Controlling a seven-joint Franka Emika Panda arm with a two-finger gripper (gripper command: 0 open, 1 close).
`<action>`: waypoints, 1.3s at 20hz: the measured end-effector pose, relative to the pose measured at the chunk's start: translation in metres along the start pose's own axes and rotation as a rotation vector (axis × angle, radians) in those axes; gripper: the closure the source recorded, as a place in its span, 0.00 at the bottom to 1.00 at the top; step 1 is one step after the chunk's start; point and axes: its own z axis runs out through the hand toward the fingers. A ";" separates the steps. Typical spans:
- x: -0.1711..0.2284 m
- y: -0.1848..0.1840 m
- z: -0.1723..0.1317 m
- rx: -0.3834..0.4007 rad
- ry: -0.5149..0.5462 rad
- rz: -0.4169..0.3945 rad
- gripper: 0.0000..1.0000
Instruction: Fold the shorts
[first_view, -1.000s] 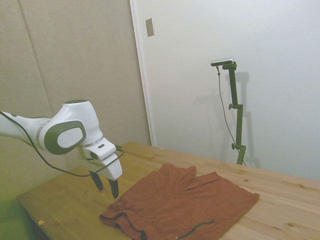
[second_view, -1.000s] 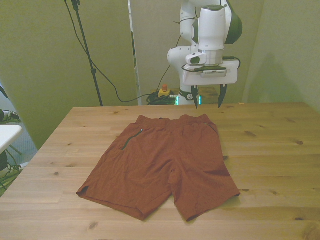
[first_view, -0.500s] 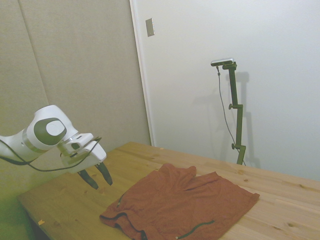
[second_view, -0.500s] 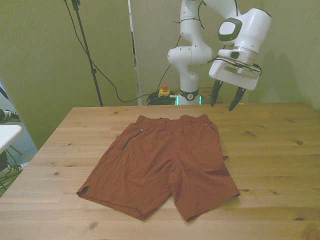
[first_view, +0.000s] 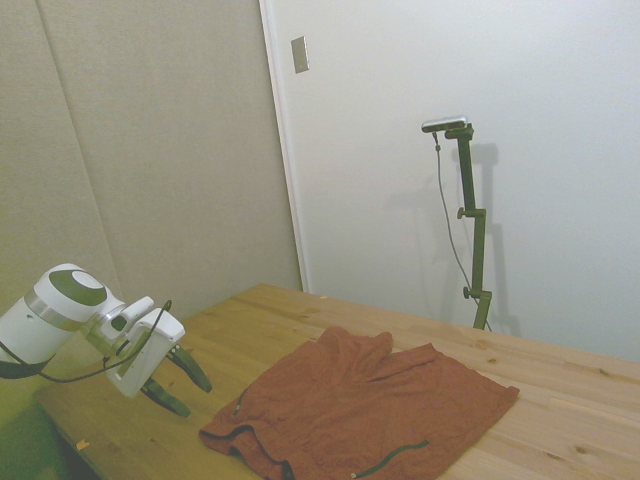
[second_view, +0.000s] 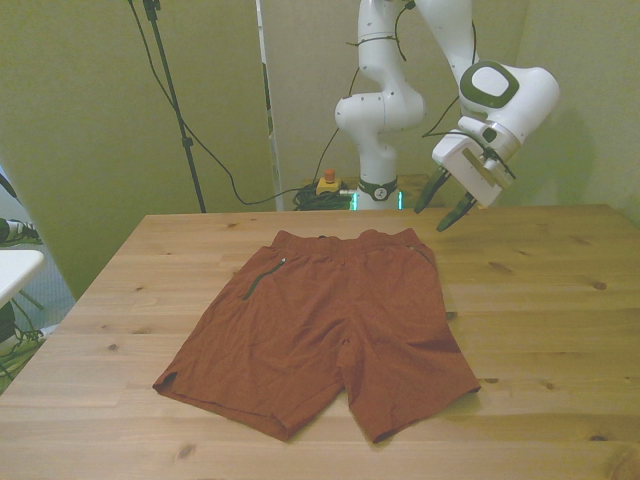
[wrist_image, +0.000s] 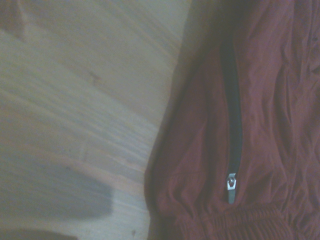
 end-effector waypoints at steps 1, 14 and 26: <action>-0.002 -0.001 0.003 -0.009 0.003 -0.006 0.00; 0.011 -0.002 0.040 -0.069 -0.017 -0.002 1.00; 0.006 -0.008 0.047 -0.082 -0.023 -0.024 1.00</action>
